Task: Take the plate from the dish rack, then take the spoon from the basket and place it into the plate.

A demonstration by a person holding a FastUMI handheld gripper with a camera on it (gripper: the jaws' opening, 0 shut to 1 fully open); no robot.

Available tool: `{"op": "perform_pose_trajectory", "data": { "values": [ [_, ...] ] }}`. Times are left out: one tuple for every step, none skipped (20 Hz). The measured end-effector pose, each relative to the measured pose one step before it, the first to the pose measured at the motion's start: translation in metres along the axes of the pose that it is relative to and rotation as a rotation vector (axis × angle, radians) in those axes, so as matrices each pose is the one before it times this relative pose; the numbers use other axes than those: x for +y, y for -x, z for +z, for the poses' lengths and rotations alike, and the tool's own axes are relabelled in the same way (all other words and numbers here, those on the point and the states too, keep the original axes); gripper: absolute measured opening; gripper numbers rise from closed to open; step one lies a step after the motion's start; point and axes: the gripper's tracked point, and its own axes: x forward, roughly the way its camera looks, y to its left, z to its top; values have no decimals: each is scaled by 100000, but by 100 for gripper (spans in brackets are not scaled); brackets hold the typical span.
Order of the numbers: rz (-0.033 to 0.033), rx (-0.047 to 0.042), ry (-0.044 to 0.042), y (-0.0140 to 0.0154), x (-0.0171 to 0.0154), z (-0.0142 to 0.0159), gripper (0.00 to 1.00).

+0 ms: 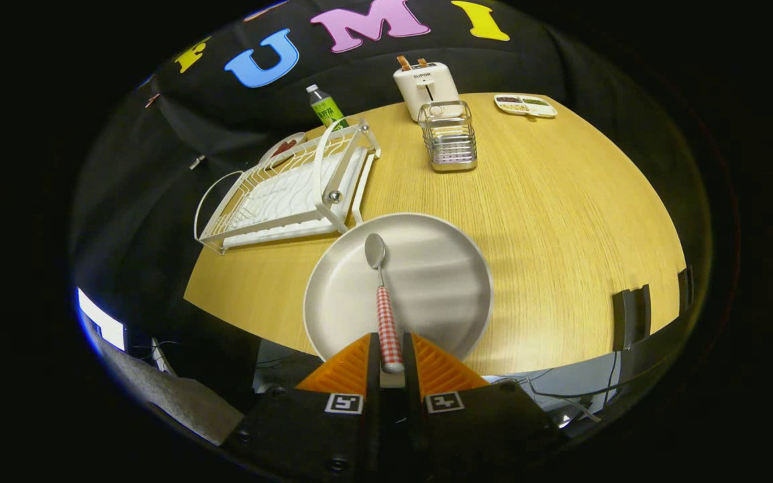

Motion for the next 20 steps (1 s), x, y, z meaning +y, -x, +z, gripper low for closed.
{"op": "perform_pose_trajectory", "data": {
  "values": [
    [-901, 405, -765, -199, -152, -196, 21],
    [-346, -104, -809, -228, -59, 165, 25],
    [-205, -299, -548, -101, -32, 123, 29],
    [-226, -439, -84, -37, 50, 314, 33],
    [128, -512, 169, -17, 106, 235, 37],
    [146, -562, 277, -97, 123, 325, 47],
    [12, -292, 18, 8, 51, 92, 56],
    [35, -43, -149, -74, 69, 96, 74],
    [93, -75, -382, -22, 44, 147, 80],
    [-211, 39, -114, 43, 12, 148, 89],
    [-347, -136, 309, 62, 15, 134, 94],
    [-741, -464, 572, 136, -72, 346, 98],
    [-346, -787, 96, 369, 44, 354, 99],
    [-281, -1523, -18, 349, 83, 744, 99],
    [-246, -2010, 65, 436, 184, 838, 99],
    [-390, -2322, 315, 479, 135, 1067, 99],
    [-272, -2910, 611, 532, 138, 1234, 99],
    [-588, -3287, 680, 508, 14, 1525, 99],
    [-697, -3531, 667, 562, 32, 1675, 99],
    [-464, -3858, 504, 447, 108, 1948, 99]
  ]
}}
